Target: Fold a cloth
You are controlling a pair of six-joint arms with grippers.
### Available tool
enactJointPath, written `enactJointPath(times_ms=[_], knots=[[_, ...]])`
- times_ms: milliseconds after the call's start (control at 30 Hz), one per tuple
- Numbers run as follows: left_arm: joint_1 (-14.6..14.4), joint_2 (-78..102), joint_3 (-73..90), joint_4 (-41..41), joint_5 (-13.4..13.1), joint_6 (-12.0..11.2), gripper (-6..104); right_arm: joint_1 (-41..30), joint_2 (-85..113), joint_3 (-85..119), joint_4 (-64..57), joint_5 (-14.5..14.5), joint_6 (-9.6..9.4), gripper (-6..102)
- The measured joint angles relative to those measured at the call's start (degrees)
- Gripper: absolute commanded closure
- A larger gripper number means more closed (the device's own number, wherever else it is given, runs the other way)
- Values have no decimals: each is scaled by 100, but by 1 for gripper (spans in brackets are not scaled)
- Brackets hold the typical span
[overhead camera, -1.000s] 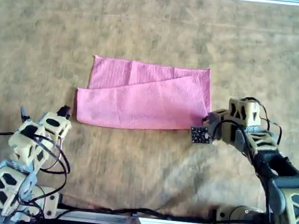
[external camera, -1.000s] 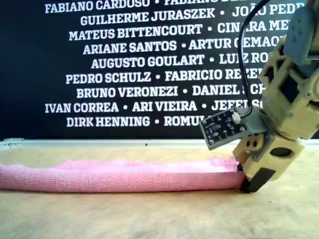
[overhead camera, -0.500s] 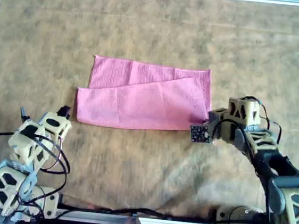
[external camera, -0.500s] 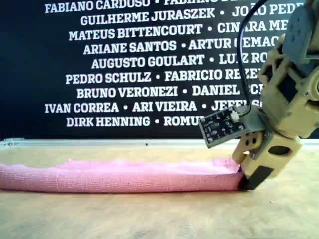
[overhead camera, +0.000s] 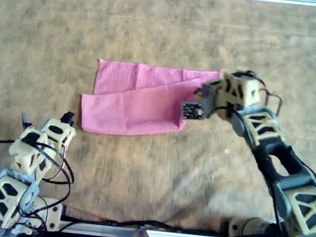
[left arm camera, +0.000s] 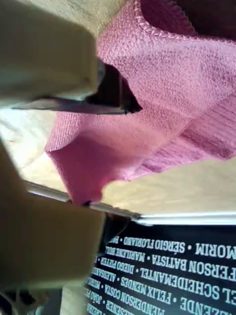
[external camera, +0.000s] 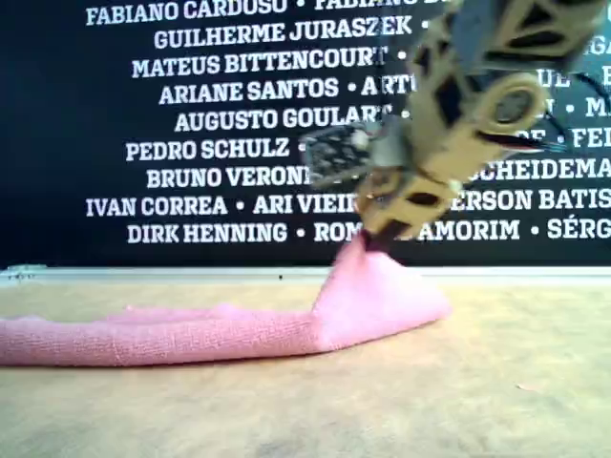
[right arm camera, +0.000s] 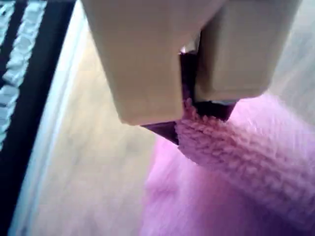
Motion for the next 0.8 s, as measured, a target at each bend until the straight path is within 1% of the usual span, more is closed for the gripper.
enactJointPath(times_ms=[100, 200, 333, 500, 633, 800], knots=[[0, 0, 0, 0, 0, 0, 27, 396, -475, -668, 0, 0, 18, 94], [0, 0, 0, 0, 0, 0, 27, 861, -932, -1468, 0, 0, -9, 94], [0, 0, 0, 0, 0, 0, 26, 1521, -1644, -2769, 0, 0, -26, 94], [0, 0, 0, 0, 0, 0, 26, 2153, -2602, -4324, 0, 0, -18, 94], [0, 0, 0, 0, 0, 0, 26, 2505, -3480, -5291, 0, 9, -26, 94], [0, 0, 0, 0, 0, 0, 26, 2733, -4562, -6214, 0, 9, -26, 94]])
